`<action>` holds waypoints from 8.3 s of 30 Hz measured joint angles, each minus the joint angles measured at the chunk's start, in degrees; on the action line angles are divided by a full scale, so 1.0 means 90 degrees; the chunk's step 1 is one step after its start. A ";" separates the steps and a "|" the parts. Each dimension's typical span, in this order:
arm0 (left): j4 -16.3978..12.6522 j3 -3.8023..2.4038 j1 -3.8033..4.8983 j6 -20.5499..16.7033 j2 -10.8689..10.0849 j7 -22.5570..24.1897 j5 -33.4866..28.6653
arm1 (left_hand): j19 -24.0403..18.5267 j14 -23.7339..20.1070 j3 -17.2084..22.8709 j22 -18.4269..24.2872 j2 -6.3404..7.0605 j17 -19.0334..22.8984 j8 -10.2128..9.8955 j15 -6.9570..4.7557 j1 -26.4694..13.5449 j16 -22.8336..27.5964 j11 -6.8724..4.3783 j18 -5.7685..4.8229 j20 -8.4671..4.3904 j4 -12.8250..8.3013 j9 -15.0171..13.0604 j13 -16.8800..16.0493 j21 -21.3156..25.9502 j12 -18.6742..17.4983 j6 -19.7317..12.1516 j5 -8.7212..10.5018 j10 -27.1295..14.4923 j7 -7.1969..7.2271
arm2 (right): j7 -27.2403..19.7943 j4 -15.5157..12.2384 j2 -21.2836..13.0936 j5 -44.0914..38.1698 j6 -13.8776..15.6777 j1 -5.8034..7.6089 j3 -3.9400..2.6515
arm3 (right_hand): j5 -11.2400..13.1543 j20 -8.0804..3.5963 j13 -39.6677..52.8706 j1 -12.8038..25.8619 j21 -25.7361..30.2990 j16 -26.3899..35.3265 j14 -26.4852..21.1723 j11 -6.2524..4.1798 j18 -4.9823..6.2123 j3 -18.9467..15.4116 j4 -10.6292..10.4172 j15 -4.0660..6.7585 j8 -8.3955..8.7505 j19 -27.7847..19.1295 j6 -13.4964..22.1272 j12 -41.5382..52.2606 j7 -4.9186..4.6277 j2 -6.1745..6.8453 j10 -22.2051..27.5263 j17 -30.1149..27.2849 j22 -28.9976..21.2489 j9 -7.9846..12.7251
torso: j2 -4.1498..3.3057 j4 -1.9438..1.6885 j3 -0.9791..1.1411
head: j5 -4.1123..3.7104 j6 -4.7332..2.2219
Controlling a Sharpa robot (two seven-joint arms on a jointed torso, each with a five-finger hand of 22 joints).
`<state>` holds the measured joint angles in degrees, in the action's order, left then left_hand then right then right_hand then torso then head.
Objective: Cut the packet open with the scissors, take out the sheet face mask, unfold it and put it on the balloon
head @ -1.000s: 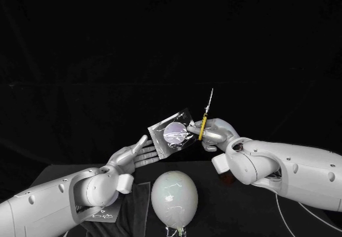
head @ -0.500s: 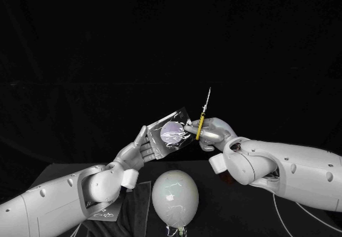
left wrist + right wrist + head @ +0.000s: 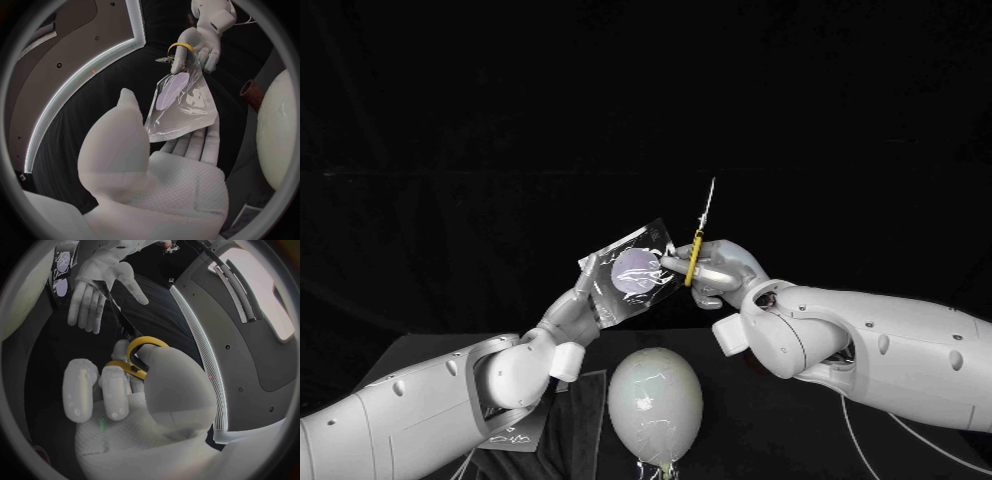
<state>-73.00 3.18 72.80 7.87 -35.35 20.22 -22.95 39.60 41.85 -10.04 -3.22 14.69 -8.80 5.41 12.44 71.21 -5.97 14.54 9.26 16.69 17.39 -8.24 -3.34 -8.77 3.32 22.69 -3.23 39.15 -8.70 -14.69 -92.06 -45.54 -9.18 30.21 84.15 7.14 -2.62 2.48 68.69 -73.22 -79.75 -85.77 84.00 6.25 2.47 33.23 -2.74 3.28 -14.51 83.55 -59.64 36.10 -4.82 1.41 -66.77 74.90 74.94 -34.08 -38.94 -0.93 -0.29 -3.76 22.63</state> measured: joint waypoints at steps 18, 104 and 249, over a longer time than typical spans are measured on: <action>0.0092 -0.0019 -0.0004 0.0317 0.0140 -0.0074 -0.0025 | -0.0068 0.0002 0.0154 0.0005 -0.0197 0.0005 0.0000 -0.0002 0.0272 0.0048 -0.0011 -0.0005 0.0000 -0.0010 -0.0042 0.0000 0.0099 0.0000 0.0049 0.0000 0.0036 -0.0001 | 0.0007 0.0040 0.0221 0.0104 -0.0044 -0.0039 -0.0005 | -0.0018 0.0011 0.0004 0.0001 0.0006 0.0000 -0.0019 0.0000 -0.0003 0.0001 0.0002 0.0019 -0.0006 -0.0011 0.0000 0.0000 0.0000 0.0002 0.0000 0.0006 -0.0001 -0.0007 | 0.0002 -0.0004 -0.0005 | 0.0037 -0.0032; 0.0389 -0.0040 0.0408 -0.1567 0.0729 -0.0119 0.1606 | 0.1659 0.1569 0.3745 -0.0810 -0.1522 -0.2321 0.2171 -0.1027 0.1809 -0.3176 -0.1082 0.0045 -0.0430 -0.0650 -0.0832 -0.0589 -0.1219 0.1129 0.3501 0.0066 0.3489 0.0114 | 0.0271 -0.1773 -0.1963 -0.0298 -0.0397 -0.1282 0.0410 | -0.0078 0.0236 -0.4904 0.0225 0.0936 0.0348 0.0005 -0.0241 0.0162 -0.0703 -0.0372 -0.0199 0.0654 -0.0343 0.0140 -0.3242 -0.0196 0.0681 -0.1102 -0.0296 -0.0004 0.0244 | 0.0034 0.0052 0.0054 | -0.0176 0.0218; -0.0120 -0.0041 0.0460 -0.2055 0.1317 -0.0818 0.2944 | 0.1525 0.1492 0.3900 -0.0975 -0.1436 -0.2402 0.2241 -0.1059 0.1626 -0.3390 -0.1082 0.0004 -0.0431 -0.0739 -0.0865 -0.0687 -0.1460 0.1256 0.3469 0.0082 0.3443 0.0175 | 0.0651 -0.2154 -0.2287 -0.1597 -0.0951 -0.1849 0.0446 | -0.0040 0.0568 -0.5534 0.1298 0.2126 0.0544 -0.0044 -0.0010 0.0302 -0.5083 -0.1612 -0.0501 0.1147 -0.0931 0.1756 -0.3635 -0.0326 0.1196 -0.0185 -0.0931 -0.0004 0.0699 | 0.0164 0.0227 0.0226 | -0.0901 0.0891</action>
<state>-74.08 2.81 76.94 -10.62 -23.50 12.86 3.55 53.33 55.28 25.06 -12.00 1.76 -30.42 25.58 2.90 85.85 -36.48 4.81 9.30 12.81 10.74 -16.03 -9.53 -21.91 14.63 53.91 -2.49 70.14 -7.13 -8.82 -111.45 -66.12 -23.55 21.65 67.51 11.15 -2.98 7.59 18.89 -61.54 -60.61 -80.88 83.60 6.16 5.19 -12.51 -17.25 -1.23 -4.19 75.17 -43.83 3.39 -7.75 12.18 -68.43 66.52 74.90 -27.79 -37.46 1.11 1.75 -11.87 30.65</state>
